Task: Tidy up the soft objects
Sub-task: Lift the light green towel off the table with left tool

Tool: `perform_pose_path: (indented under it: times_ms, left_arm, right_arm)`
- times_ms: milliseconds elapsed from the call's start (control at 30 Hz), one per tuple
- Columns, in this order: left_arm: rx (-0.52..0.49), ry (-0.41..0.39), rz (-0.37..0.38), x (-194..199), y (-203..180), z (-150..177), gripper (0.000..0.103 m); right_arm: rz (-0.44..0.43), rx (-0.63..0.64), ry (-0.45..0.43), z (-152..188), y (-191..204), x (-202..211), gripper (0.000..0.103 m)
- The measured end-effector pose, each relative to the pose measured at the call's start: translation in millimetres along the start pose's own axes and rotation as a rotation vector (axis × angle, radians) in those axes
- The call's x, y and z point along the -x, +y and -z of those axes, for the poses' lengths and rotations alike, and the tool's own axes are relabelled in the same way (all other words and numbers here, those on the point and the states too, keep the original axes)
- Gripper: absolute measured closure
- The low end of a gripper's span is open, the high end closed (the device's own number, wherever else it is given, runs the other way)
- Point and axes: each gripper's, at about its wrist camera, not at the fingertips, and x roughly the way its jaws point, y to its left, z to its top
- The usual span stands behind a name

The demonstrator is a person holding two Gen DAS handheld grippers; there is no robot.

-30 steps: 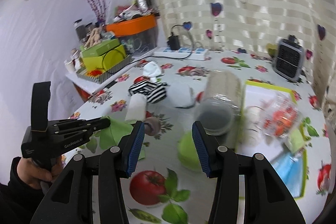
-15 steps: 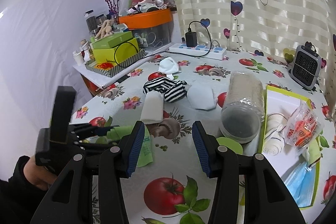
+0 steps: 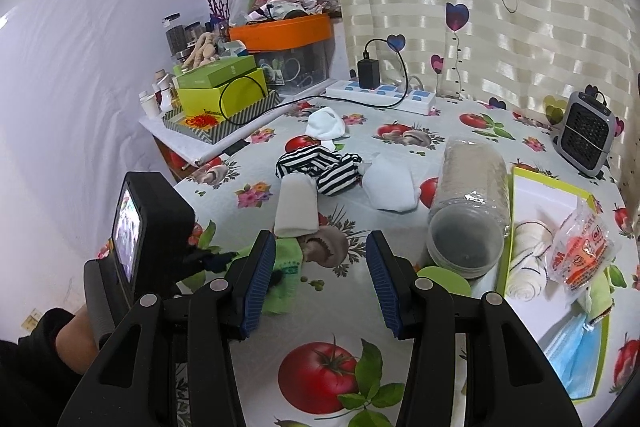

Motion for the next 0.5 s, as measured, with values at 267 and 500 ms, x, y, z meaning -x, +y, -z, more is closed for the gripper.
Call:
perform_pose_path:
  times_ms: [267, 500]
  left_arm:
    - [0.079, -0.004, -0.001, 5.2, 18.6, 0.2, 0.089]
    - [0.157, -0.064, -0.029, 25.5, 45.4, -0.5, 0.089]
  right_arm:
    - [-0.007, 0.015, 0.017, -4.1, 6.7, -10.2, 0.055]
    - [-0.018, 0.033, 0.062, -10.0, 16.8, -37.6, 0.055]
